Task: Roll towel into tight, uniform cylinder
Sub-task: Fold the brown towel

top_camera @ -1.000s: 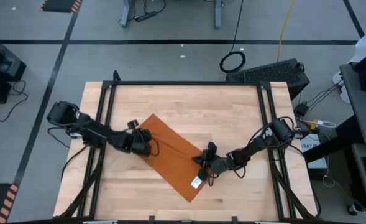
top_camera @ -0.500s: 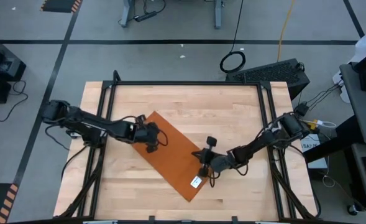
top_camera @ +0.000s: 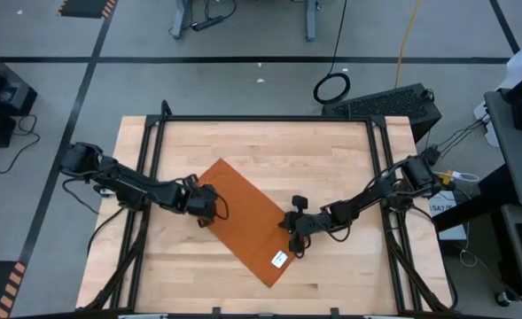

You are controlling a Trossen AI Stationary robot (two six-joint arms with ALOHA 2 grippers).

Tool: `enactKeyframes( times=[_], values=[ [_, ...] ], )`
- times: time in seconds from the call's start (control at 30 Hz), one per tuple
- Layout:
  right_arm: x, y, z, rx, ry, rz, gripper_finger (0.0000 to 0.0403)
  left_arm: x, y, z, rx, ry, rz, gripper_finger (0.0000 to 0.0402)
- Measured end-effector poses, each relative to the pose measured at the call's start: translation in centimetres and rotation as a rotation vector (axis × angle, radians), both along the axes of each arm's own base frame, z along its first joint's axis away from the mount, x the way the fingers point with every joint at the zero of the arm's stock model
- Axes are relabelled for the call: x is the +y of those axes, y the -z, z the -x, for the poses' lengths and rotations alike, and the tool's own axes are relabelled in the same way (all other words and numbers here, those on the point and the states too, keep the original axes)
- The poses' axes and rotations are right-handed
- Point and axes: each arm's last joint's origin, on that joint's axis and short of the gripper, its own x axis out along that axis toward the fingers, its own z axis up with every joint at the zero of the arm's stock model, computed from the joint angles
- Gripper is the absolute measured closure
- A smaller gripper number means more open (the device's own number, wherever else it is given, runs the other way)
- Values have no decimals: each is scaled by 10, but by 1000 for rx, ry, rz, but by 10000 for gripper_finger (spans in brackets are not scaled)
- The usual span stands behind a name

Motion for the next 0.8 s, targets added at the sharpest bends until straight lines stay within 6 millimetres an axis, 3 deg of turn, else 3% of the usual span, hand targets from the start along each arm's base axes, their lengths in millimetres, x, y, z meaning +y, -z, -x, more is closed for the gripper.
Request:
enactKeyframes(
  times=[0.2,0.37,0.5,0.63,0.8],
  values=[
    [8,7,3,-13,144,-121,397,28,8,-11,-35,39,-62,307],
    [22,8,8,-65,224,-158,397,55,1,-39,-223,135,-149,307],
    [34,7,12,-98,267,-145,397,72,-7,-47,-296,135,-164,307],
    [42,1,13,-108,254,-128,397,72,-18,-48,-327,84,-111,307],
    [43,-11,12,-126,199,-78,397,48,-18,-42,-320,37,82,307]
  ],
)
